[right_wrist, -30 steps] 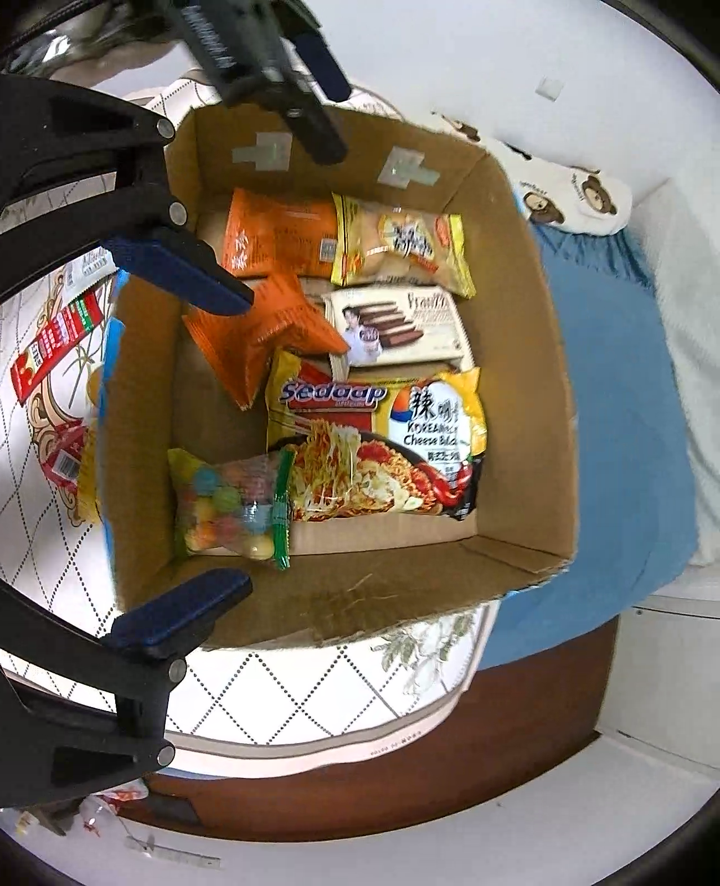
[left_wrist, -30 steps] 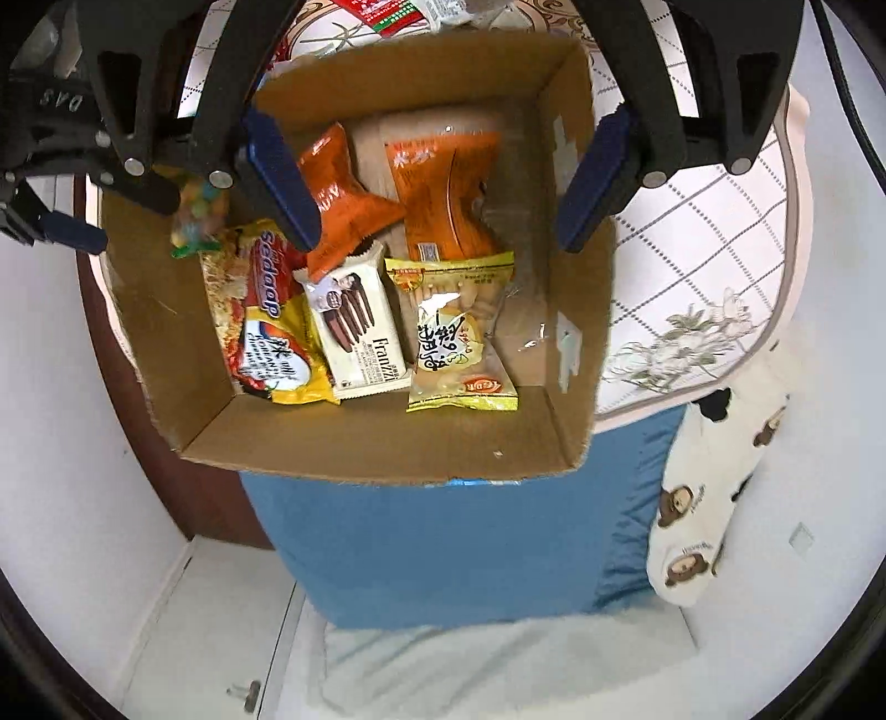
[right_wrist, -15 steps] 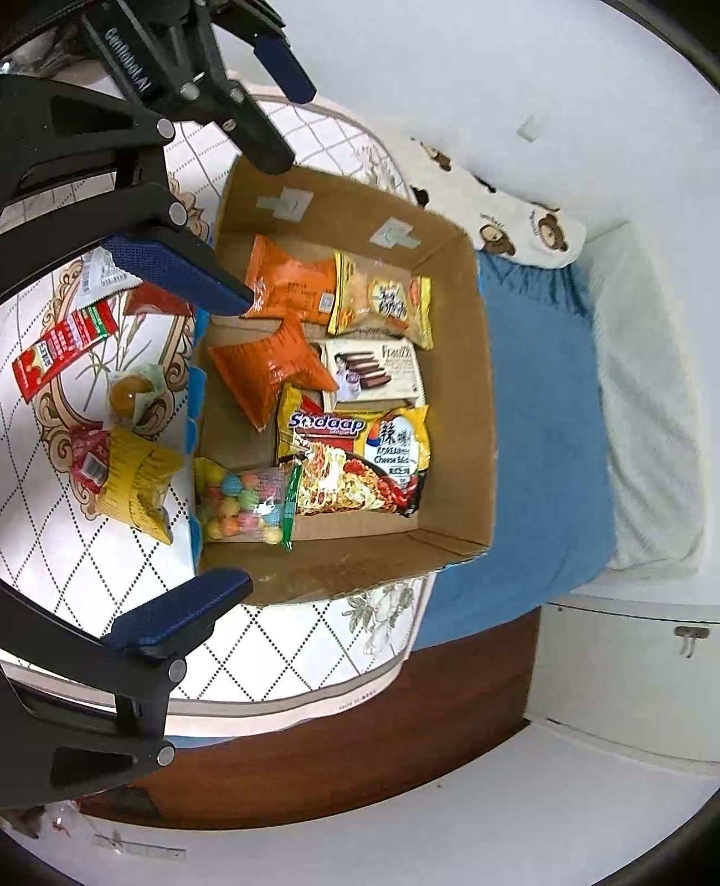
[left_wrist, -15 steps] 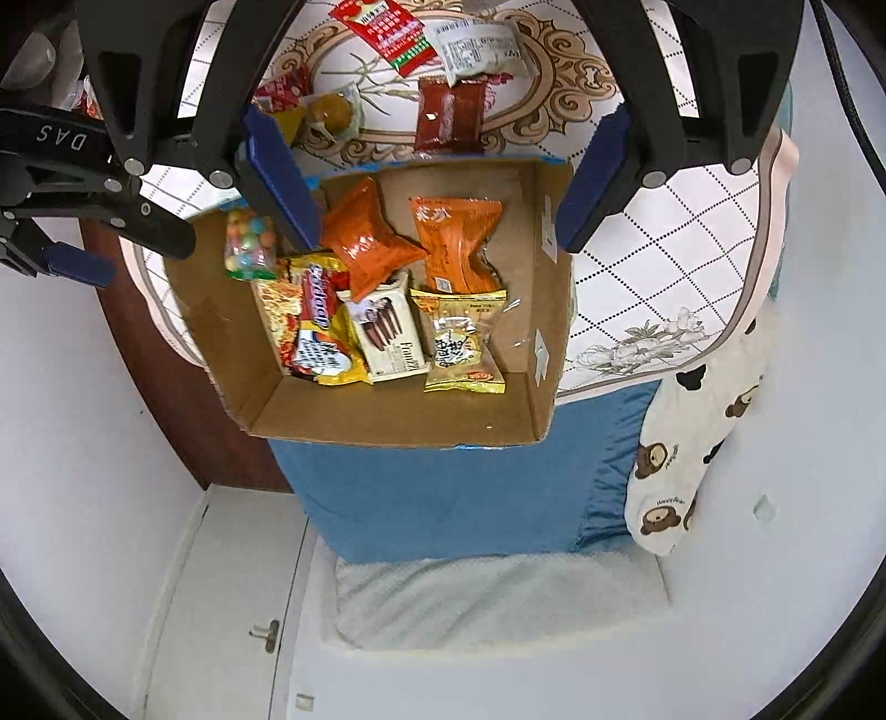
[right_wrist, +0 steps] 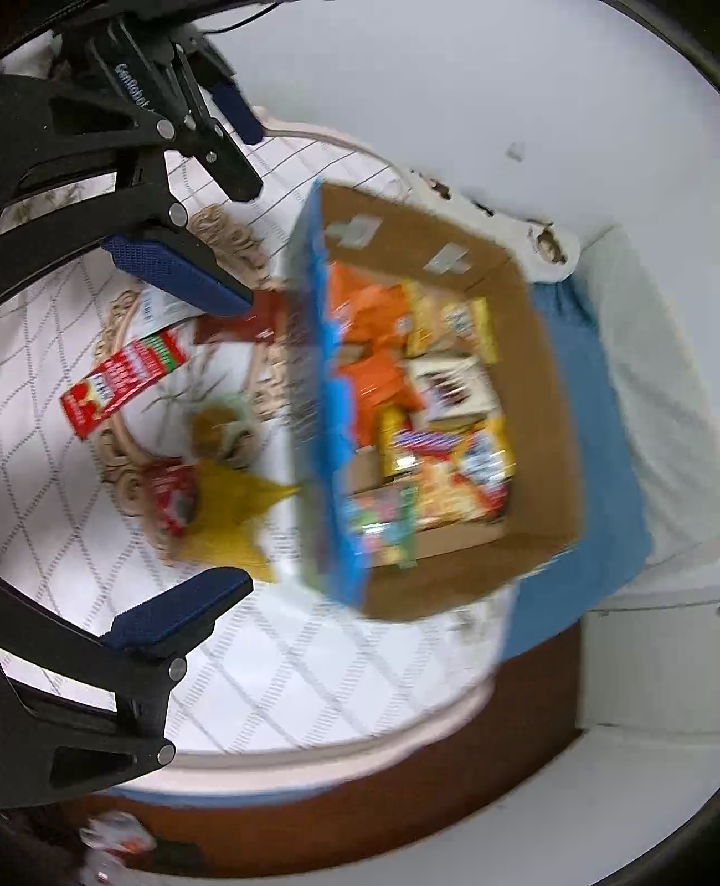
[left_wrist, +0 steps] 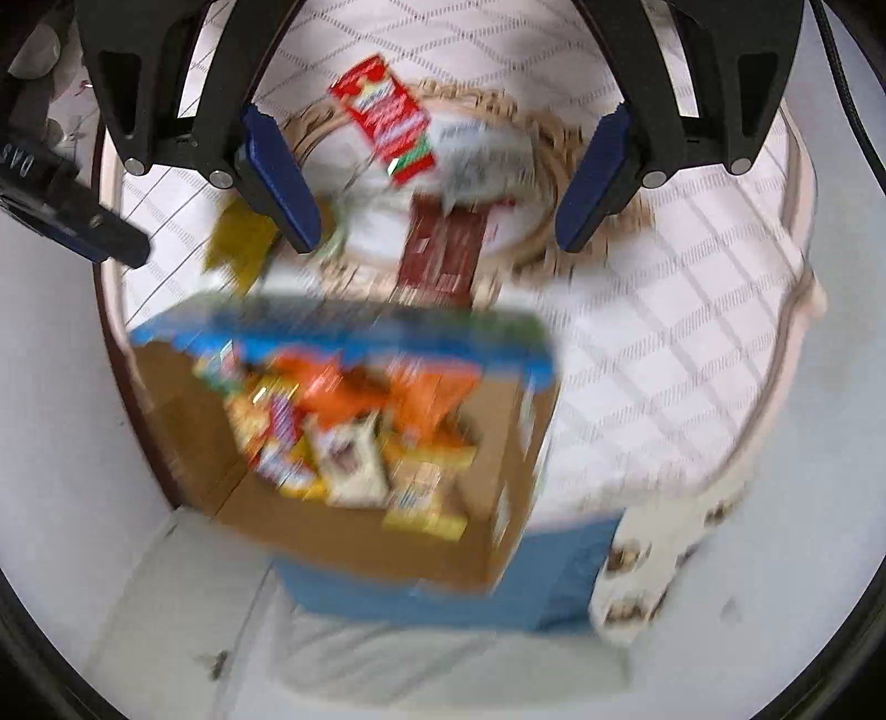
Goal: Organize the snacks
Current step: 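Grasp the white packet with left tool while right tool grasps the yellow bag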
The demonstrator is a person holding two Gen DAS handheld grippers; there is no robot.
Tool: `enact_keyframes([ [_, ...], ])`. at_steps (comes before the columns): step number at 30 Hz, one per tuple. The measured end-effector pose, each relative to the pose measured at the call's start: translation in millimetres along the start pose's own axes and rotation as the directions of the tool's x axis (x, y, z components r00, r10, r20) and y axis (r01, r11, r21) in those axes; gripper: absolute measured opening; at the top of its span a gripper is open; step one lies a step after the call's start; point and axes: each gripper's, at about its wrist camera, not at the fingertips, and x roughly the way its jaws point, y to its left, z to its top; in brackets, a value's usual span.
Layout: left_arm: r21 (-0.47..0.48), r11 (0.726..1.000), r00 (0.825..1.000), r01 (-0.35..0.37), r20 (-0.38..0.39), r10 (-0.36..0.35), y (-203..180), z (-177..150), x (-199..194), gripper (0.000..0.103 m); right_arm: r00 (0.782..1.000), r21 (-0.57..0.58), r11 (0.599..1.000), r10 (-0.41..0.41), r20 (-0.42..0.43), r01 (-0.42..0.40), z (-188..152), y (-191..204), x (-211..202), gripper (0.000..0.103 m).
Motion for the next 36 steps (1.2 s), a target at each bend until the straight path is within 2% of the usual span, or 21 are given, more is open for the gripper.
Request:
enact_keyframes([
  [2, -0.008, 1.000, 0.998, -0.018, -0.054, 0.017, 9, -13, 19, 0.086, 0.999, 0.023, 1.000, 0.005, -0.044, -0.004, -10, -15, 18, 0.077],
  [5, 0.005, 0.998, 0.989, -0.059, -0.138, 0.060, 19, -31, 47, 0.086, 0.996, 0.077, 0.997, 0.023, -0.086, -0.016, -20, -38, 42, 0.076],
  [8, -0.033, 0.996, 0.973, -0.086, -0.217, 0.077, 29, -46, 73, 0.086, 0.992, 0.118, 0.993, 0.044, -0.120, -0.030, -22, -56, 63, 0.076],
  [12, -0.006, 0.994, 0.970, -0.105, -0.222, 0.101, 29, -57, 84, 0.086, 0.982, 0.137, 0.989, 0.082, -0.169, -0.059, -23, -72, 93, 0.076],
  [15, 0.140, 0.987, 0.974, -0.082, -0.196, 0.109, 13, -67, 81, 0.086, 0.979, 0.062, 0.996, 0.073, -0.191, -0.062, -21, -68, 107, 0.076],
  [17, 0.332, 0.937, 0.969, -0.110, -0.172, 0.174, -7, -78, 85, 0.087, 0.978, -0.006, 0.999, 0.040, -0.206, -0.042, -18, -60, 114, 0.076],
  [18, 0.444, 0.887, 0.964, -0.123, -0.159, 0.213, -17, -86, 88, 0.087, 0.977, -0.039, 0.999, 0.024, -0.212, -0.033, -18, -56, 117, 0.076],
  [19, 0.507, 0.851, 0.959, -0.134, -0.151, 0.240, -23, -92, 92, 0.087, 0.976, -0.067, 0.997, 0.012, -0.218, -0.027, -18, -52, 119, 0.076],
  [21, 0.670, 0.726, 0.935, -0.157, -0.136, 0.327, -35, -109, 108, 0.087, 0.973, -0.106, 0.994, -0.001, -0.232, -0.024, -17, -44, 121, 0.076],
  [22, 0.703, 0.692, 0.928, -0.164, -0.129, 0.350, -36, -113, 114, 0.087, 0.972, -0.124, 0.992, -0.008, -0.234, -0.022, -17, -39, 122, 0.076],
  [23, 0.748, 0.643, 0.917, -0.163, -0.125, 0.378, -39, -120, 123, 0.087, 0.972, -0.140, 0.990, -0.017, -0.235, -0.016, -18, -35, 123, 0.076],
  [24, 0.779, 0.607, 0.910, -0.158, -0.124, 0.396, -40, -125, 131, 0.087, 0.971, -0.159, 0.987, -0.030, -0.236, -0.008, -19, -31, 124, 0.076],
  [26, 0.811, 0.566, 0.902, -0.147, -0.125, 0.414, -43, -131, 142, 0.087, 0.969, -0.193, 0.981, -0.055, -0.240, 0.008, -21, -23, 128, 0.076],
  [28, 0.830, 0.539, 0.897, -0.144, -0.121, 0.426, -44, -133, 152, 0.087, 0.967, -0.228, 0.973, -0.081, -0.241, 0.024, -22, -15, 134, 0.076],
  [30, 0.823, 0.550, 0.902, -0.143, -0.121, 0.414, -47, -131, 155, 0.081, 0.964, -0.271, 0.961, -0.120, -0.239, 0.052, -22, -10, 141, 0.076],
  [31, 0.806, 0.573, 0.906, -0.147, -0.122, 0.404, -49, -128, 155, 0.073, 0.961, -0.305, 0.949, -0.152, -0.231, 0.077, -23, -6, 146, 0.076],
  [33, 0.738, 0.658, 0.916, -0.149, -0.148, 0.374, -45, -118, 153, 0.064, 0.954, -0.363, 0.925, -0.202, -0.220, 0.112, -25, 0, 155, 0.076],
  [34, 0.669, 0.728, 0.922, -0.150, -0.172, 0.348, -41, -112, 149, 0.062, 0.951, -0.389, 0.913, -0.220, -0.218, 0.121, -26, 2, 160, 0.076],
  [35, 0.613, 0.776, 0.923, -0.146, -0.199, 0.331, -34, -109, 148, 0.061, 0.949, -0.406, 0.906, -0.227, -0.219, 0.123, -26, 2, 164, 0.076],
  [36, 0.523, 0.842, 0.925, -0.131, -0.240, 0.293, -26, -105, 145, 0.061, 0.948, -0.415, 0.901, -0.232, -0.219, 0.124, -27, 3, 166, 0.076],
])
